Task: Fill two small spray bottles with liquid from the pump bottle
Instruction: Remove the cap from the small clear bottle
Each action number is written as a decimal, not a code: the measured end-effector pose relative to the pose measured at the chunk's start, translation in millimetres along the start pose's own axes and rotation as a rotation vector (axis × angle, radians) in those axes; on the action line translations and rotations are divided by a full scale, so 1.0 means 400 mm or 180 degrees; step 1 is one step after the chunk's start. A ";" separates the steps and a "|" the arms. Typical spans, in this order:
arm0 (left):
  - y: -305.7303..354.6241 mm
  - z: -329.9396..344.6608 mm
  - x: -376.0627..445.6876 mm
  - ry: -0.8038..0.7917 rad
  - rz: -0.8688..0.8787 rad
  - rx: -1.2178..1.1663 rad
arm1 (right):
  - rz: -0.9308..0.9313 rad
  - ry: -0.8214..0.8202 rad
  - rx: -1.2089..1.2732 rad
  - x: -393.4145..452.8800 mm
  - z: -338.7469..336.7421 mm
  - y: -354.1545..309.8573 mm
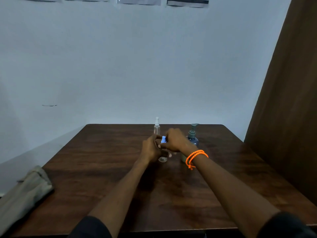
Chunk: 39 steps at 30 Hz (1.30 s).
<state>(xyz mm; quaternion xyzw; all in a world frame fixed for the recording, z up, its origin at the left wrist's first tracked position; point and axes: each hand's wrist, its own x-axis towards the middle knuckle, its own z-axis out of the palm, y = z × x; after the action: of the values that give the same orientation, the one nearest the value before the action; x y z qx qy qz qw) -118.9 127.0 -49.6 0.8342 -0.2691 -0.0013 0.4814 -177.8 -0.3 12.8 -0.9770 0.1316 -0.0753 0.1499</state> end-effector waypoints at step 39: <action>0.004 0.013 0.025 -0.0090 0.0028 0.0012 | -0.0173 -0.0753 -0.0003 0.042 -0.132 -0.057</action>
<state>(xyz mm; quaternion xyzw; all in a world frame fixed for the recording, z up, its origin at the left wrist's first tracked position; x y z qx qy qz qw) -112.6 117.6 -48.7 0.8338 -0.2796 -0.0105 0.4760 -166.3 1.5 71.3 -0.9823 0.0865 0.0366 0.1618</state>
